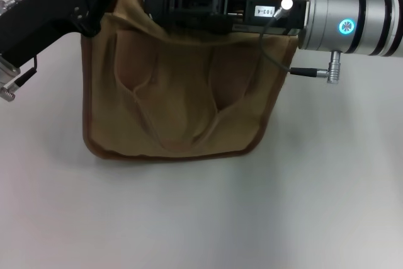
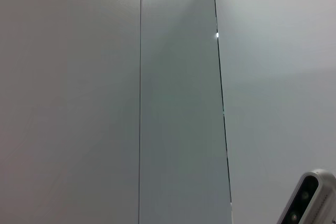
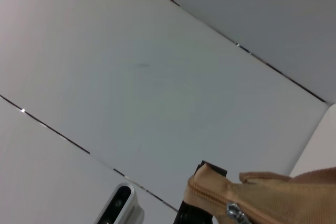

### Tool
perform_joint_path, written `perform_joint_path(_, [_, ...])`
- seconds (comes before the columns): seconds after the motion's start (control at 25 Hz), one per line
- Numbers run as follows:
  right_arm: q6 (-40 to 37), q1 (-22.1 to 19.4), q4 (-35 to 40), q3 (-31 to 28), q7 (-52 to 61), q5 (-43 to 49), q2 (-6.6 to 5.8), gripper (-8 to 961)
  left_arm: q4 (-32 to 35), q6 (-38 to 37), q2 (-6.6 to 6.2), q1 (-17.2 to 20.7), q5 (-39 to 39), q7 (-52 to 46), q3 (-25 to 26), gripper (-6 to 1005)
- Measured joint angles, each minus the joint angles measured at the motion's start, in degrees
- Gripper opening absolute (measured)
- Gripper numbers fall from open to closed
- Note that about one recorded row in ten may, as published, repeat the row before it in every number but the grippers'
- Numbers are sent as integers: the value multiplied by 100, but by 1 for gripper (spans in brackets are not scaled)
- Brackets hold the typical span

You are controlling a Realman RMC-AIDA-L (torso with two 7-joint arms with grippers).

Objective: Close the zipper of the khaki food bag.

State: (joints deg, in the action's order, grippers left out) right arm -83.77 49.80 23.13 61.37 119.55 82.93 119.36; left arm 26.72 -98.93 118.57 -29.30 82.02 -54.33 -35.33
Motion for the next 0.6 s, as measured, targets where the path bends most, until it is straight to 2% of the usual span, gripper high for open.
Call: perform_joint_path(0.6, [314, -1, -14, -8, -110, 0, 10, 360, -43, -39, 0, -14, -3, 1, -43, 22])
